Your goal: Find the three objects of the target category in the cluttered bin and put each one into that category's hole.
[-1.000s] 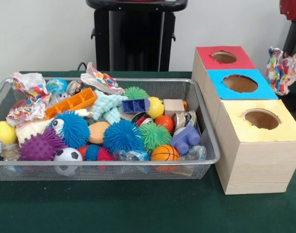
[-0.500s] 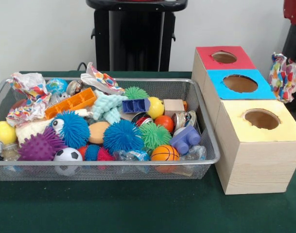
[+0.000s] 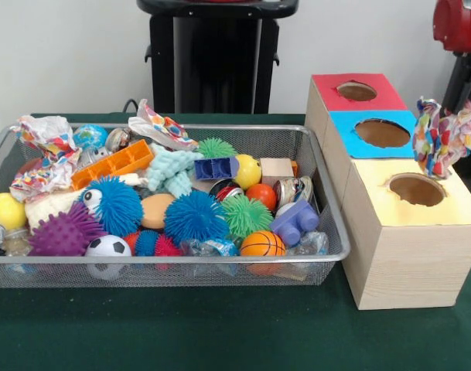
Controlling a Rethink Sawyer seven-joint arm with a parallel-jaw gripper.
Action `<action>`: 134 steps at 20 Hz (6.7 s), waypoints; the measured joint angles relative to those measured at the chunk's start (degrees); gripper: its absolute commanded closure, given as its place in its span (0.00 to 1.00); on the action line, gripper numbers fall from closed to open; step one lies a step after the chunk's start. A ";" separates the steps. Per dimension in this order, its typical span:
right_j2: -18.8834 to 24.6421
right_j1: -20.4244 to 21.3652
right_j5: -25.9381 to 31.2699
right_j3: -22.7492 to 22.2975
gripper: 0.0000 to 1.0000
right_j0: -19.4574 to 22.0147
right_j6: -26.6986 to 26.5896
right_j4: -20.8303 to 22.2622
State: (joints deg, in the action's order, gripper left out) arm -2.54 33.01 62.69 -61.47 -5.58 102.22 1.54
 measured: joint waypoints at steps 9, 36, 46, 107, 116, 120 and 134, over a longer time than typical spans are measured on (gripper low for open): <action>0.79 -1.57 0.00 2.46 1.00 1.58 0.00 0.36; 1.39 4.27 -12.47 -10.46 1.00 2.04 0.00 1.51; 1.39 3.99 -14.91 -11.53 1.00 1.38 0.00 1.78; 1.56 -0.60 -18.91 -14.94 1.00 0.84 0.00 2.24; 1.70 -3.27 -18.91 -13.47 1.00 0.82 0.00 2.24; 1.85 -3.84 -18.91 -13.12 1.00 0.82 0.00 2.23; 2.08 -4.16 -18.89 -12.33 0.00 0.41 0.00 2.27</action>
State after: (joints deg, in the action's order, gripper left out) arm -0.47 28.85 43.80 -73.79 -5.17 102.22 3.80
